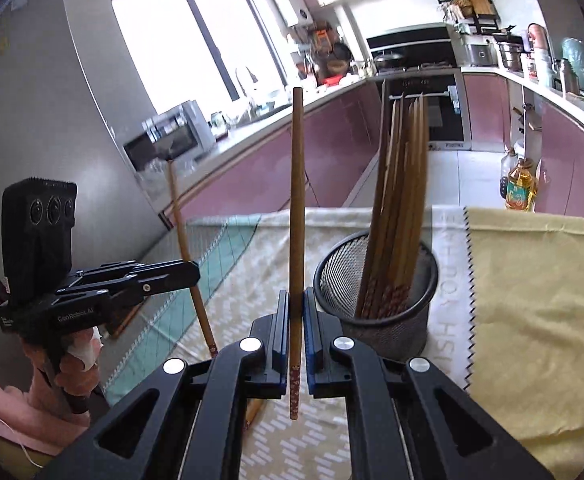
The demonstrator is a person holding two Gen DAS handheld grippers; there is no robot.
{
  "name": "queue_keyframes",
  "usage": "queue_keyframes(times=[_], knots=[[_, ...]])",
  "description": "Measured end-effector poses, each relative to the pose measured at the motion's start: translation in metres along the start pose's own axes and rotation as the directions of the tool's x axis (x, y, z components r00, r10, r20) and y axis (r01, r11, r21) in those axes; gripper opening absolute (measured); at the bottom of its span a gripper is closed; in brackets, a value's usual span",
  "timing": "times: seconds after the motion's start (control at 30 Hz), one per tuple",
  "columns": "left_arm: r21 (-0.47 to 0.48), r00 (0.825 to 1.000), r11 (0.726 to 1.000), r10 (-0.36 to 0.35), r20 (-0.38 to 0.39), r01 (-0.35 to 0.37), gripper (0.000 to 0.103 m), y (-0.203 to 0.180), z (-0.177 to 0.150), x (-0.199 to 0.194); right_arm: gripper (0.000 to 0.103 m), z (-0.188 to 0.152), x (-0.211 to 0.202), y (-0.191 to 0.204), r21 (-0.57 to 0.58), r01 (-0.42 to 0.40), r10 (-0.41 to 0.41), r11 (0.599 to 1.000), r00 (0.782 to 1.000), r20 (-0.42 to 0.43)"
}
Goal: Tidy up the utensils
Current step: 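Raise the chopstick upright into the mesh cup with the right tool while the left tool inserts its own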
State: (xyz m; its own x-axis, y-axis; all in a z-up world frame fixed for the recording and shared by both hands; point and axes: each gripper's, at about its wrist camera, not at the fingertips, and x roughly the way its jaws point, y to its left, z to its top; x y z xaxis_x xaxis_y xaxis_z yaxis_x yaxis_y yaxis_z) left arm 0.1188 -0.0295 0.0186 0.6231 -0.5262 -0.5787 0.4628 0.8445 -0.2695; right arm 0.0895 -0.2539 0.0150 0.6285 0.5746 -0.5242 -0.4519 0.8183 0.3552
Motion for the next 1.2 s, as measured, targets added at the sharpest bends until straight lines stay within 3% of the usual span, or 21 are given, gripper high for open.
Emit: queue_keyframes(times=[0.4, 0.7, 1.03, 1.2], knots=[[0.030, 0.989, 0.997, -0.078, 0.128, 0.075, 0.008, -0.021, 0.050, -0.017, 0.006, 0.035, -0.034, -0.010, -0.039, 0.048, -0.043, 0.998, 0.991, 0.127], [0.066, 0.977, 0.994, -0.097, 0.188, 0.086, 0.008, -0.038, 0.085, -0.020, 0.006, 0.057, -0.038, -0.019, -0.048, 0.083, -0.073, 0.995, 0.981, 0.181], [0.089, 0.992, 0.995, -0.051, 0.114, 0.041, 0.008, -0.045, 0.087, 0.011, 0.006, 0.064, -0.029, -0.027, -0.031, 0.101, -0.093, 0.994, 0.975, 0.202], [0.108, 0.998, 0.994, -0.027, 0.057, 0.021, 0.008, -0.045, 0.083, 0.029, 0.006, 0.061, -0.014, -0.032, -0.025, 0.111, -0.105, 0.994, 0.982, 0.159]])
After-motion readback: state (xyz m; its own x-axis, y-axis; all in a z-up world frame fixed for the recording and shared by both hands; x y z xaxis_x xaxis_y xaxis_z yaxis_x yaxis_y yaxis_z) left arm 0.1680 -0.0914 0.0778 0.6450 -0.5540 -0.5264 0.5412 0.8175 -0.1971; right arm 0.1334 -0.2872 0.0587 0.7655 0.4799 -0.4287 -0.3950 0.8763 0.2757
